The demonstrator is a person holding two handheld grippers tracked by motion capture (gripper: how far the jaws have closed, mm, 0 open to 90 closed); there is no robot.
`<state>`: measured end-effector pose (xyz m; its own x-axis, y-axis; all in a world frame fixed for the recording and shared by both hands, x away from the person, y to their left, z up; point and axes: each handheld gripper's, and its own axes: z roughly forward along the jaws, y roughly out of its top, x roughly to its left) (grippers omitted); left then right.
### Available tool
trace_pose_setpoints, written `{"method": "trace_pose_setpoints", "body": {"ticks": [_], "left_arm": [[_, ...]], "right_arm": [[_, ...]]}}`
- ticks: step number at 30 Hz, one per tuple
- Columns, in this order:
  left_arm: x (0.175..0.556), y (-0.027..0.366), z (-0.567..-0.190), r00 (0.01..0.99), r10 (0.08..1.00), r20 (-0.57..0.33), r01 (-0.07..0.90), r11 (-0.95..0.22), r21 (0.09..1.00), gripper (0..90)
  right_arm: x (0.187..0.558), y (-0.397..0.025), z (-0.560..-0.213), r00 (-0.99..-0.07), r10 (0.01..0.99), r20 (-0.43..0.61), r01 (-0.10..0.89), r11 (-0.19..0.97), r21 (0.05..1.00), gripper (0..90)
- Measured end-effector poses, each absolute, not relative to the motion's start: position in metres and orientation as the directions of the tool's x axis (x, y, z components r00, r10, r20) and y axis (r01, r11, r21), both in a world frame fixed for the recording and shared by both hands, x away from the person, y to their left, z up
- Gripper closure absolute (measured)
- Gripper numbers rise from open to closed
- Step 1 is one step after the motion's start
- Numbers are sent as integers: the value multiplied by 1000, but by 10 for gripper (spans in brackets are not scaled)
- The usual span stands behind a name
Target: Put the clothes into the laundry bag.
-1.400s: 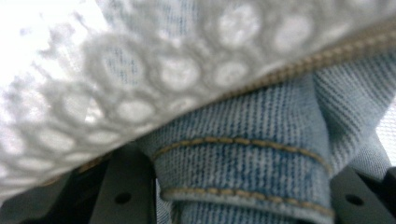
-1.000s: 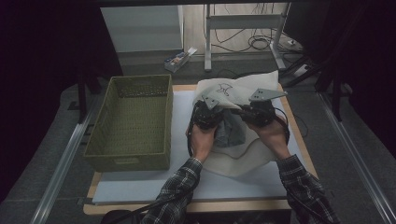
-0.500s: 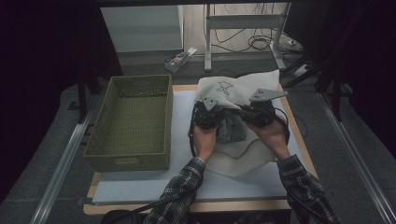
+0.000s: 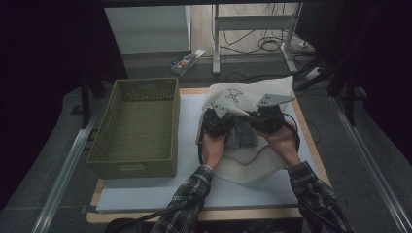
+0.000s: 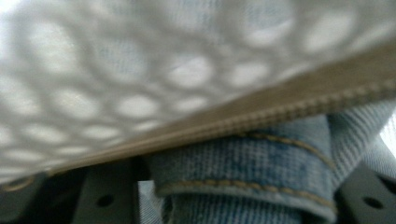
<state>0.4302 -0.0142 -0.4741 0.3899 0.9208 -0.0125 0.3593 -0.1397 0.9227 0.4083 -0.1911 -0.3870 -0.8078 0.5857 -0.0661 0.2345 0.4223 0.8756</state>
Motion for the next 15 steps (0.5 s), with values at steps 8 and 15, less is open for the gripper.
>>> {"method": "trace_pose_setpoints", "body": {"ticks": [8, 15], "left_arm": [[424, -13, -473, 454, 890, -29, 367, -157, 917, 307], [416, -7, -472, 485, 873, -45, 383, -166, 909, 262]], "right_arm": [[408, -191, -386, -809, 584, -65, 232, 419, 878, 829], [409, -194, -387, -806, 589, -59, 238, 415, 878, 821]]}}
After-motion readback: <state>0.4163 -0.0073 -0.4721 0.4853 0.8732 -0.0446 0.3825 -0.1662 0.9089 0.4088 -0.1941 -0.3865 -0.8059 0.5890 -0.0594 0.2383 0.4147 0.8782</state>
